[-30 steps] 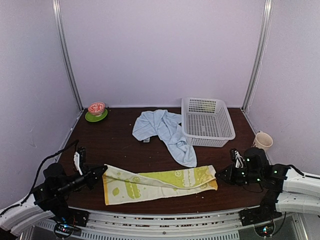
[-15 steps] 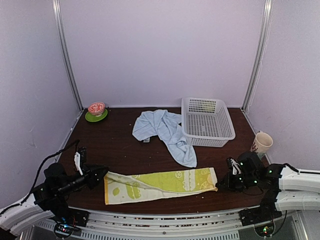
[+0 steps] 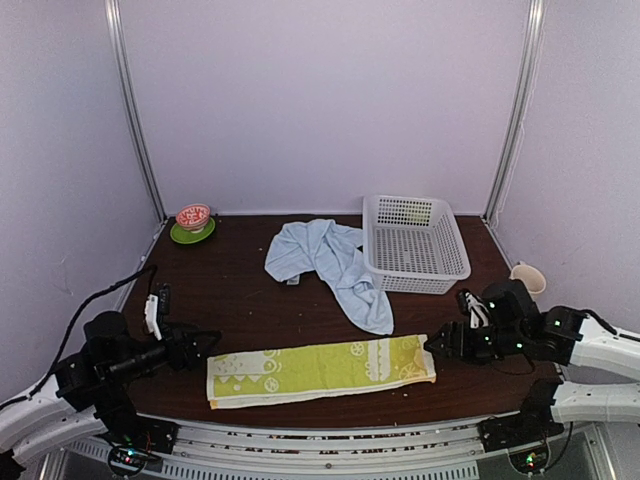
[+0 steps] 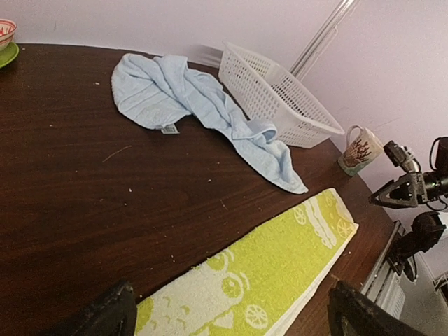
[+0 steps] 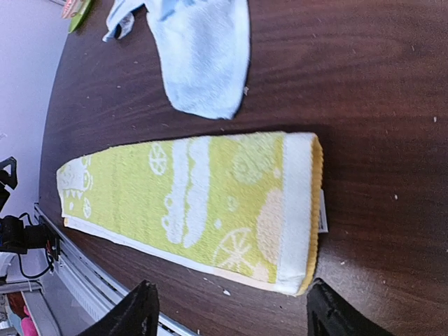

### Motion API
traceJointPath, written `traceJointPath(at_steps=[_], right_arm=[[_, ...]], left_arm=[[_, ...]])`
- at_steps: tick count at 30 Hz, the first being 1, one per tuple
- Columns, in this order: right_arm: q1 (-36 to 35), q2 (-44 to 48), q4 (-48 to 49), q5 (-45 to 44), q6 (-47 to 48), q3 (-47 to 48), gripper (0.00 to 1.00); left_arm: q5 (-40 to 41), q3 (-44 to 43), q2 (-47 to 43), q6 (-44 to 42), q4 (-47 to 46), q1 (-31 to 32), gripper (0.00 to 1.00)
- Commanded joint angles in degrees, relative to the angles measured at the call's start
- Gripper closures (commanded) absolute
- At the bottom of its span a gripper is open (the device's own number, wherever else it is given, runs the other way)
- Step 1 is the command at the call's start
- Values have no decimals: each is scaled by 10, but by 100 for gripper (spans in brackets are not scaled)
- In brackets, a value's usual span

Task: Roll the towels
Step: Fold the towel at the center of the board, then smooth out the towel at the center of the board.

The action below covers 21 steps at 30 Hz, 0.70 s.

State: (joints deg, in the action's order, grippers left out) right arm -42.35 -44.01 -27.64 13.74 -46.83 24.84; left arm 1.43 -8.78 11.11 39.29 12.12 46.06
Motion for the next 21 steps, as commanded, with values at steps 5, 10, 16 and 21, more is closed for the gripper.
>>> traceJointPath(at_steps=[5, 10, 16, 21], right_arm=[[-83, -121, 61, -63, 6, 67, 40], [-128, -224, 138, -77, -17, 74, 46], [-136, -306, 169, -75, -33, 84, 57], [-138, -305, 152, -89, -59, 59, 59]], left_arm=[[-19, -189, 376, 89, 45, 45, 12], [15, -237, 483, 162, 83, 110, 24], [-12, -242, 566, 157, 31, 126, 48], [-35, -220, 615, 159, 48, 126, 70]])
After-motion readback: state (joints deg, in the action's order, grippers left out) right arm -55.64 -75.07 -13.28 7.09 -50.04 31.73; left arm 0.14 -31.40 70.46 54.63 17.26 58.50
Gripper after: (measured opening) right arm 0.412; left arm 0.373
